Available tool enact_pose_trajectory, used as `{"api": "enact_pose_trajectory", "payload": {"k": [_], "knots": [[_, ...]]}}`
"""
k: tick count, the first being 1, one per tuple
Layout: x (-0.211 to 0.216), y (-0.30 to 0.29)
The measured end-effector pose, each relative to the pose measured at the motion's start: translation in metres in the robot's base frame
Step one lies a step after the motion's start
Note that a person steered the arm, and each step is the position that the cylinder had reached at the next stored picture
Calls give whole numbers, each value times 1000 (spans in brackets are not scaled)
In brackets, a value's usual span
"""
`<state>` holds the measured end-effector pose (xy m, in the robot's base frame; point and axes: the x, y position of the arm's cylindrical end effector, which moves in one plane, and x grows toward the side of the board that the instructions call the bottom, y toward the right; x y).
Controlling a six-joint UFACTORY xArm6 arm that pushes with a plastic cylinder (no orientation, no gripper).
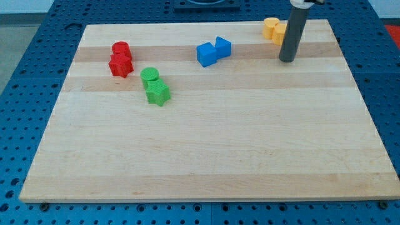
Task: Move green star closer to yellow heart
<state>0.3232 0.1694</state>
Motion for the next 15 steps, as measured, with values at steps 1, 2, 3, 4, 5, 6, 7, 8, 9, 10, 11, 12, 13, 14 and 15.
{"api": "enact_pose_trajectory", "payload": {"k": [1, 2, 3, 4, 5, 6, 7, 8, 9, 10, 11, 12, 13, 14, 15], "knots": [[0, -2], [0, -2], [0, -2], [-1, -2], [-1, -2], [-1, -4], [0, -4], [0, -4], [0, -5], [14, -18], [54, -36], [93, -58], [130, -101], [152, -136], [150, -197]]}}
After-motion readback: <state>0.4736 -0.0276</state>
